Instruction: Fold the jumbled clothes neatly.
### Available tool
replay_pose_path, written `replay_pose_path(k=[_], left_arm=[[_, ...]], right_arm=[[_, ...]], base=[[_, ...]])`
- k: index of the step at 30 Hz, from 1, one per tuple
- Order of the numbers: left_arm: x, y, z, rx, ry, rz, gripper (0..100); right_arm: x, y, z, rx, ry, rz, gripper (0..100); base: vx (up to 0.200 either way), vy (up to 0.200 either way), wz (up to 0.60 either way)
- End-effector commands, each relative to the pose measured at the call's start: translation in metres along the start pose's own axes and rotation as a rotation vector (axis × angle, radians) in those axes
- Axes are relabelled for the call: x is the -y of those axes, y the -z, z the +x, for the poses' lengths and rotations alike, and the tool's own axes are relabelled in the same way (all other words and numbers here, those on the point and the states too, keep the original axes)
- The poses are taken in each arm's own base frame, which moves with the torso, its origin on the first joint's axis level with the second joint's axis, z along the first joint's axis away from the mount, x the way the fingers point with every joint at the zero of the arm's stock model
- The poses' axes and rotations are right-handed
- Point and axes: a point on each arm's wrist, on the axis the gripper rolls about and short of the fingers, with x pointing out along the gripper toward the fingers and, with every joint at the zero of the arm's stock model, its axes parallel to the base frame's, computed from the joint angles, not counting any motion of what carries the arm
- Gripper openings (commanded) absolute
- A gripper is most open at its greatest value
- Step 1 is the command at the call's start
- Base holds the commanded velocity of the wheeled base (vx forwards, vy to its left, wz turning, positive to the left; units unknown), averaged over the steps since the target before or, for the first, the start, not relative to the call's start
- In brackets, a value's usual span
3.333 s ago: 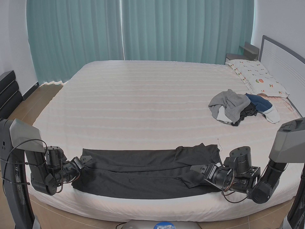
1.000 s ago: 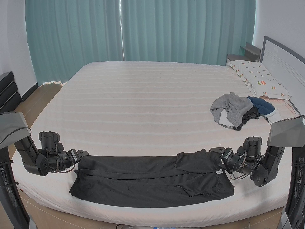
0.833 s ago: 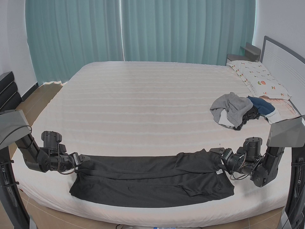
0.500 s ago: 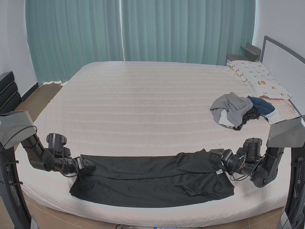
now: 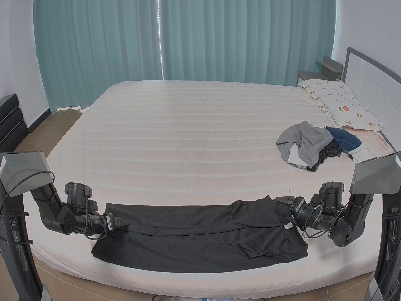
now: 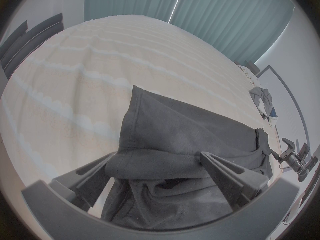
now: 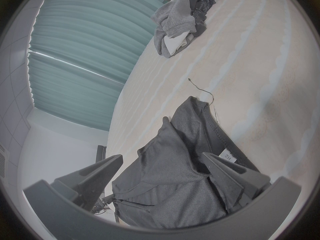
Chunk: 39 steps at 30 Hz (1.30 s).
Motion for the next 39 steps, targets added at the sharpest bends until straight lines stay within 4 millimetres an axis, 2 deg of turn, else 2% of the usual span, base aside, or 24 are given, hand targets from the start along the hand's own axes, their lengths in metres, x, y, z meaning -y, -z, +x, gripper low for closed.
replay_pose_path(k=[1,24,30,39], left_arm=[[-0.001,0.003,0.0,-0.009,-0.004,0.0,0],[0.002,-0.002,-0.004,0.024,0.007,-0.011,0],[0.001,-0.003,-0.003,0.026,0.008,-0.019,0],[0.007,-0.015,0.001,0.073,0.035,-0.074,0]], right_arm=[[0.0,0.0,0.0,0.0,-0.001,0.0,100],[0.0,0.0,0.0,-0.001,0.0,0.001,100],[0.001,0.0,0.0,-0.003,0.0,0.001,100],[0.0,0.0,0.0,0.0,-0.001,0.0,100]], base=[[0.0,0.0,0.0],[0.0,0.0,0.0],[-0.2,0.0,0.0],[0.0,0.0,0.0]])
